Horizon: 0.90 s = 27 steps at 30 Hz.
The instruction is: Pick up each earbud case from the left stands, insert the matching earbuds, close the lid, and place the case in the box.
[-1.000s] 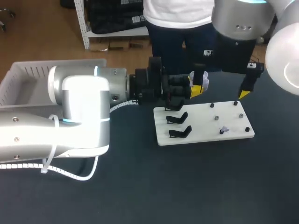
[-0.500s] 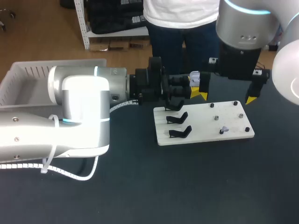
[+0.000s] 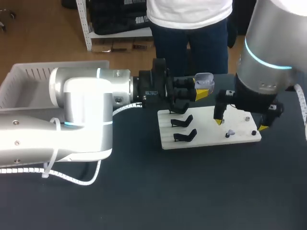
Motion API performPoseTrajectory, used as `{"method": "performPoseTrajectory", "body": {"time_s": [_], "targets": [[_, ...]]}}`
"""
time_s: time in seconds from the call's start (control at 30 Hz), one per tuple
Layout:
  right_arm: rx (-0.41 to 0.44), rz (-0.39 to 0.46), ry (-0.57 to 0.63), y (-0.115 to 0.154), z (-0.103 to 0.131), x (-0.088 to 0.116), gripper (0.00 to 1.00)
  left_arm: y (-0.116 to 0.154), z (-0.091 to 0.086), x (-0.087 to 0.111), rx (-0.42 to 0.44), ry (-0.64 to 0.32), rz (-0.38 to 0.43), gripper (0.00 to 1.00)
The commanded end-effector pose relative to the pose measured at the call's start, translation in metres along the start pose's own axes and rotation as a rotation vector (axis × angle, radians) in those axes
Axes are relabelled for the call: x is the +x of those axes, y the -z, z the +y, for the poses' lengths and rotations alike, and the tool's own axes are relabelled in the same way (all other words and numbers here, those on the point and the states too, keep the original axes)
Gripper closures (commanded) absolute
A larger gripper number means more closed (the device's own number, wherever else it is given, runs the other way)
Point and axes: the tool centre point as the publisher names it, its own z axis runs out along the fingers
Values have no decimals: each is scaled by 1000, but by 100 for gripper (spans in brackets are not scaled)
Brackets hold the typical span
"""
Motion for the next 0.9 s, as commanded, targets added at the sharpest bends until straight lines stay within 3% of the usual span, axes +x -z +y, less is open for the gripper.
{"method": "performPoseTrajectory", "body": {"time_s": [0.03, 0.13, 0.77, 0.9], "targets": [[-80, -28, 32, -27, -9, 6, 0, 0, -1, 2, -8, -5, -9, 100], [-148, 1, 96, -37, -12, 9, 0, 0, -1, 2, -8, -5, -9, 100], [-137, -2, 120, -40, -13, 11, 0, 0, -1, 2, -8, -5, -9, 100], [-171, 11, 165, -61, -15, 9, 0, 0, -1, 2, -8, -5, -9, 100]]}}
